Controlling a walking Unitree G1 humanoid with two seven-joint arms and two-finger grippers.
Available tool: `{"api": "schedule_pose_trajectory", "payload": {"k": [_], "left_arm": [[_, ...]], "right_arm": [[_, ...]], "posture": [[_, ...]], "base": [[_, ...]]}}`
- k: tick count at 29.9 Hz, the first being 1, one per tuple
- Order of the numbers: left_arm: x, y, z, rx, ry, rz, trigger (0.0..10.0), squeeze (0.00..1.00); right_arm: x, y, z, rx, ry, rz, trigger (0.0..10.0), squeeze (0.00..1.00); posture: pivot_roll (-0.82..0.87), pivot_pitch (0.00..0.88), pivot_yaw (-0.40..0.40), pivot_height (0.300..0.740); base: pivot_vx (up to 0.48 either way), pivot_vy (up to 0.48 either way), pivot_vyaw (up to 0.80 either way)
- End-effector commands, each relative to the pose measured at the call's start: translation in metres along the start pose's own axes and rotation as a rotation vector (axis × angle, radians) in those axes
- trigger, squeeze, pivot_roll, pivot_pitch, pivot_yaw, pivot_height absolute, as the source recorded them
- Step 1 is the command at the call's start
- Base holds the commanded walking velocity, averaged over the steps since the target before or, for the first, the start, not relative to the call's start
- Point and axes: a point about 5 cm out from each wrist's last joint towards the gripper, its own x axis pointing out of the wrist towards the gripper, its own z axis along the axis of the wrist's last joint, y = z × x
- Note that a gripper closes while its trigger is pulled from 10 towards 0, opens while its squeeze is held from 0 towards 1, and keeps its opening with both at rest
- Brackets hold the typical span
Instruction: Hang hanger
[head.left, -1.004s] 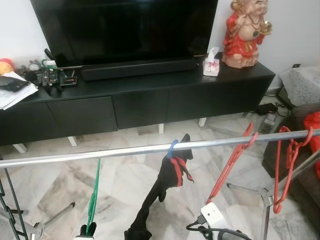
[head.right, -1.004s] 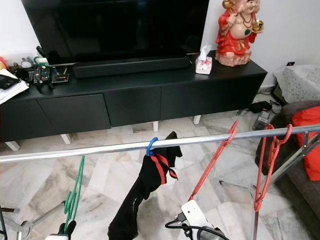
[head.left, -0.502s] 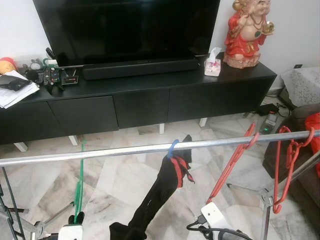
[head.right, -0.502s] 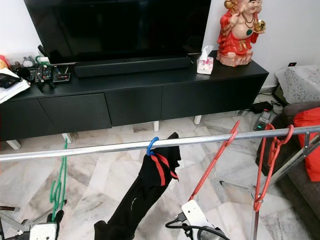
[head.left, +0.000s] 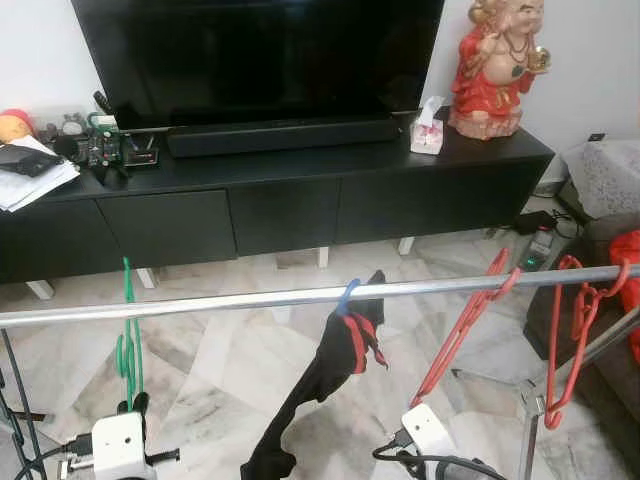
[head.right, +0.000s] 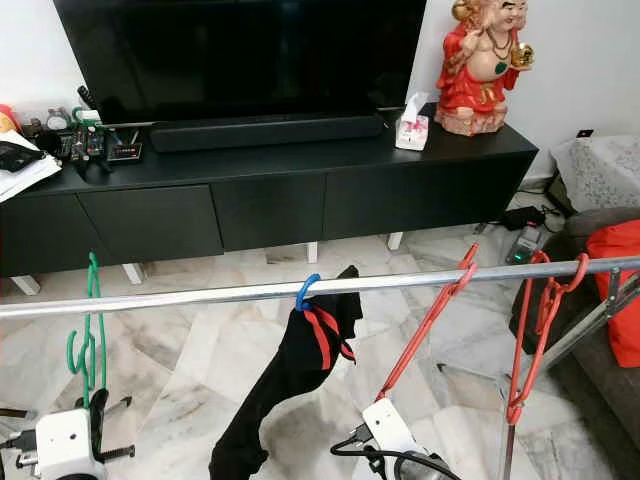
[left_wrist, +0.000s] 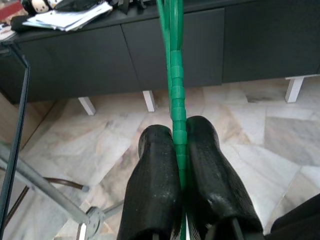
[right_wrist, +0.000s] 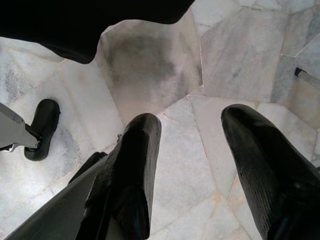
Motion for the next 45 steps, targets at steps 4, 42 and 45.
{"api": "schedule_pose_trajectory", "payload": {"k": [4,42,45], "left_arm": [[0.005,0.004,0.008,-0.014,-0.025,-0.004,10.0,0.00],[0.048,-0.017,0.028,-0.083,0.061,-0.081,10.0,0.00],[0.047,-0.020,0.021,-0.078,0.118,-0.099,10.0,0.00]], "right_arm": [[0.000,-0.003,0.001,-0.010,-0.001,-0.005,10.0,0.00],[0.000,-0.001,0.002,-0.009,0.000,-0.004,10.0,0.00],[0.000,-0.001,0.002,-0.009,0.000,-0.002,10.0,0.00]], "posture": [[-0.09,0.000,-0.039,0.740],[-0.09,0.000,-0.036,0.740],[-0.09,0.000,-0.036,0.740]], "base": [[0.000,0.000,0.00],[0.000,0.000,0.00],[0.000,0.000,0.00]]}}
